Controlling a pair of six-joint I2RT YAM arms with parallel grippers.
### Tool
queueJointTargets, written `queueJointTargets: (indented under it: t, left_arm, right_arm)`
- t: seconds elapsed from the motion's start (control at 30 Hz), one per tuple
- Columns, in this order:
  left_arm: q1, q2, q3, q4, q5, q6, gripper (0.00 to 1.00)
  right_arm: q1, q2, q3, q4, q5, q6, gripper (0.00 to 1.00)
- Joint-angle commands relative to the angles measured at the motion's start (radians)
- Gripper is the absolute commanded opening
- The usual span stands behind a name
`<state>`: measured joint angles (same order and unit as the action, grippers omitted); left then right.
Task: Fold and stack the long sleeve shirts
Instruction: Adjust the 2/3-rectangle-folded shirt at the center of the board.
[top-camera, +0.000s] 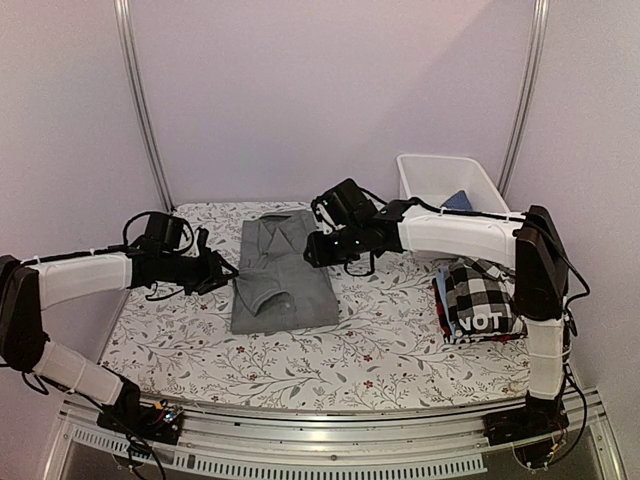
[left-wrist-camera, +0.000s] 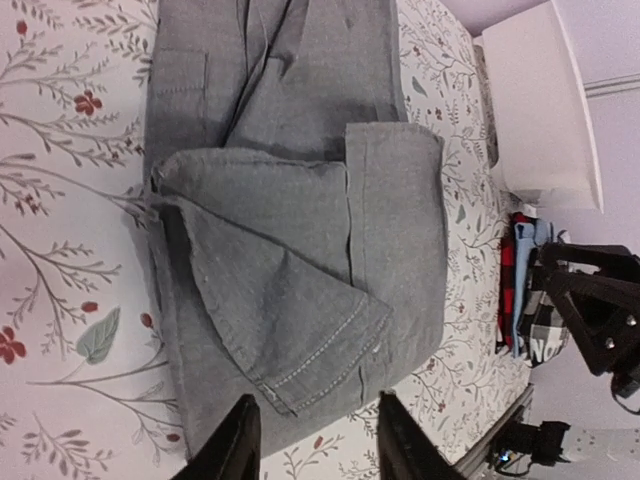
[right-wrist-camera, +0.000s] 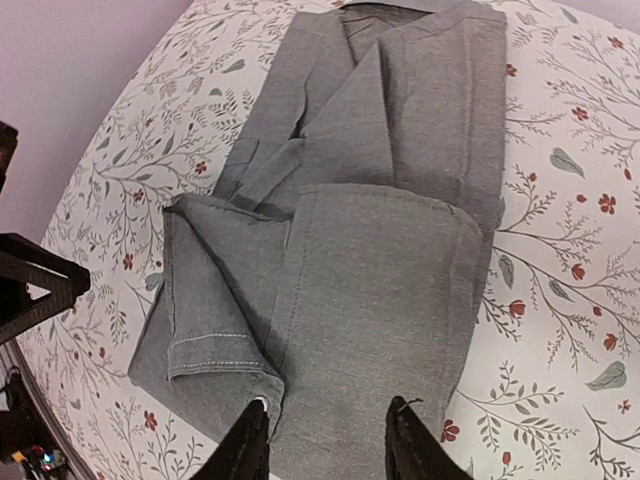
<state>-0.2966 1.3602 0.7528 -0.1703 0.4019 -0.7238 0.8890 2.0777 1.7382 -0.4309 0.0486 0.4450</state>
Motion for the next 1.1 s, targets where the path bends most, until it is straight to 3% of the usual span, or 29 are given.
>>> queueJointTargets:
  t: [0.0,0.1,0.23,0.37,0.67,0.87,1.07]
  left_arm:
    - [-0.106,-0.051,-0.074,0.046,-0.012,-0.065,0.29]
    - [-0.172,-0.055,-0.094,0.037,-0.035,-0.09,0.14]
    - [-0.227,-0.03,-0.108,0.049,-0.055,-0.107,0.06]
    - [-0.27,0.06,-0.058,0.039,-0.05,-0.11,0.03]
    - [-0.272,0.316,0.161,-0.034,-0.112,-0.076,0.13]
    - [-0.218,0.531,0.438,-0.191,-0.301,-0.005,0.2]
    - [-0.165,0.714,0.742,-0.296,-0.347,0.051,0.37]
  right_arm:
    - [0.027,0.035,-0.038,0.011,-0.034,0.05,0.27]
    - [0.027,0.09,0.005,0.007,-0.081,0.043,0.14]
    - [0.012,0.15,0.043,0.016,-0.088,0.039,0.12]
    - [-0.038,0.21,0.096,0.038,-0.101,0.024,0.12]
    - [-0.124,0.373,0.263,0.044,-0.2,-0.015,0.21]
    - [-0.125,0.359,0.254,0.047,-0.208,-0.042,0.27]
    - [-0.125,0.332,0.218,0.045,-0.227,-0.057,0.31]
